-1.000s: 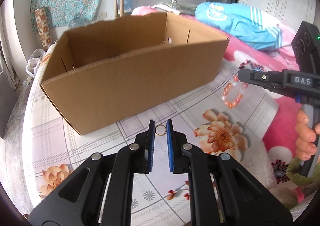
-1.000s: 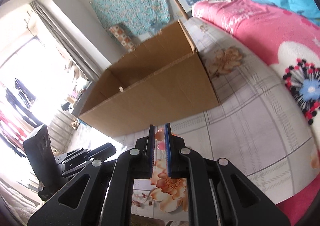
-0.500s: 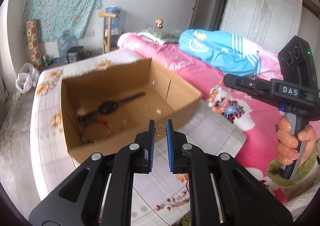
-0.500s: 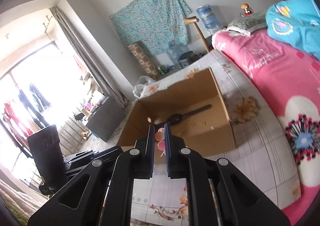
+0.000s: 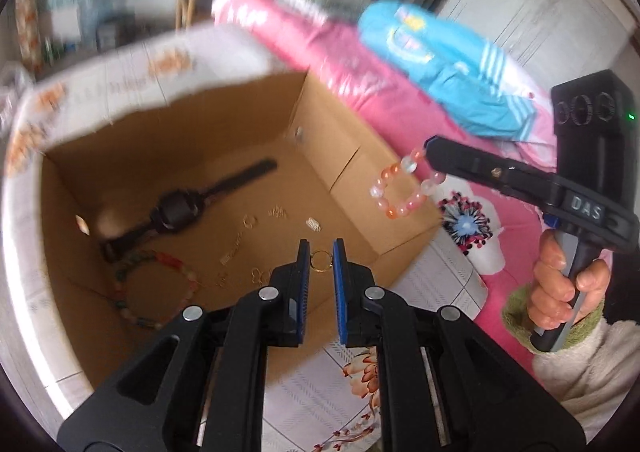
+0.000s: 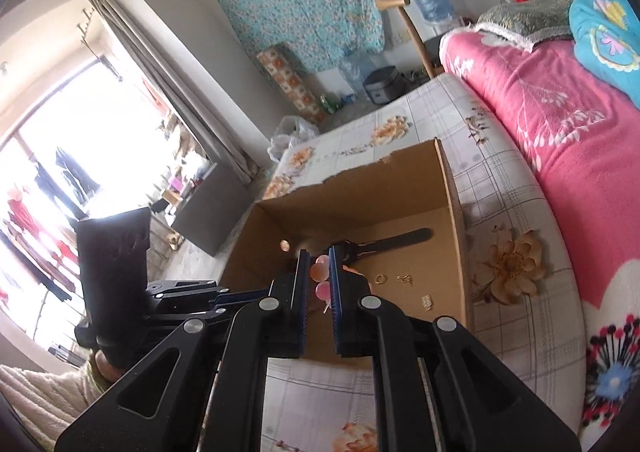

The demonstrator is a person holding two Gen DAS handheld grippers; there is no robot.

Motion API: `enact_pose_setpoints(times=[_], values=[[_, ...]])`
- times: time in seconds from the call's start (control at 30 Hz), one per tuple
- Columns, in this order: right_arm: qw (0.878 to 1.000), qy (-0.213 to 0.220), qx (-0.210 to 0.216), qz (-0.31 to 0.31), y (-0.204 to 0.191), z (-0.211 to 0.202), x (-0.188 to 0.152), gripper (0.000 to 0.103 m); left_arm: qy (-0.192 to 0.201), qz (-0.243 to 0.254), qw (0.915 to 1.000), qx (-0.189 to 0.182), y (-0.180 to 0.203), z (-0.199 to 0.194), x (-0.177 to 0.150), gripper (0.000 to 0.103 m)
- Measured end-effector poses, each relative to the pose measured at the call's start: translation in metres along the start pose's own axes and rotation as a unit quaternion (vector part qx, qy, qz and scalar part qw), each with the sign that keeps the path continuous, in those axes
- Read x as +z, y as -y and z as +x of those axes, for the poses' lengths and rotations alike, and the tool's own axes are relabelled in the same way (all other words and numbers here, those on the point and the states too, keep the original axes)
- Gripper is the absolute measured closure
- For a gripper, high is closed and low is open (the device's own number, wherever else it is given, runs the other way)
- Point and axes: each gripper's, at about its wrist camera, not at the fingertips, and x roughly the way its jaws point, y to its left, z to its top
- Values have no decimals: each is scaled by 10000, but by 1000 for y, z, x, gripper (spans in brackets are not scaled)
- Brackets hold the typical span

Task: Organize jewelry
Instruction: 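Carry the gold ring and orange bead bracelet with both tools over the box, then open both tools to drop the gold ring and bracelet into the box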

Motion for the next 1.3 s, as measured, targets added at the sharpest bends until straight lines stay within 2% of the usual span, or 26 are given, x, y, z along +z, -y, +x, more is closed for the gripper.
enact_pose_setpoints(times=[0.1, 0.23, 0.43, 0.53, 0.6, 0.67, 0.73, 0.83, 1.03, 1.13, 1.2, 1.27, 1.3], values=[[9993, -291, -154, -149, 13, 19, 14, 93, -574, -315, 9978, -74, -18, 34, 13, 92], [9959, -623, -462, -458, 24, 41, 32, 93, -1233, -740, 9895, -169, -36, 76, 25, 93], [9907, -837, -688, -820, 34, 56, 53, 93, -1781, -989, 9789, -147, -45, 112, 37, 92], [9900, -868, -711, -855, 39, 59, 59, 93, -1919, -1034, 9759, -112, -45, 121, 37, 92], [9897, -903, -721, -841, 42, 61, 61, 93, -2023, -1074, 9733, -149, -44, 126, 36, 89], [9894, -957, -702, -837, 44, 64, 60, 93, -2072, -1051, 9726, -115, -42, 128, 34, 75], [9887, -1025, -699, -843, 44, 66, 59, 93, -2011, -1029, 9741, -42, -42, 126, 35, 68], [9869, -1130, -729, -896, 42, 71, 58, 93, -1792, -1071, 9780, -20, -43, 114, 35, 68], [9785, -1265, -1001, -1286, 32, 85, 63, 93, -840, -1067, 9907, 96, -35, 59, 17, 58], [9657, -1387, -1351, -1731, 24, 95, 65, 93, -343, -974, 9944, 236, -27, 28, -4, 57], [9517, -1473, -1655, -2125, 15, 97, 61, 93, -20, -933, 9949, 370, -24, 8, -17, 57], [9437, -1463, -1838, -2330, 9, 94, 58, 92, 334, -885, 9941, 525, -20, -14, -35, 55], [9437, -1447, -1841, -2335, 6, 91, 57, 92, 467, -914, 9929, 593, -20, -23, -36, 55]])
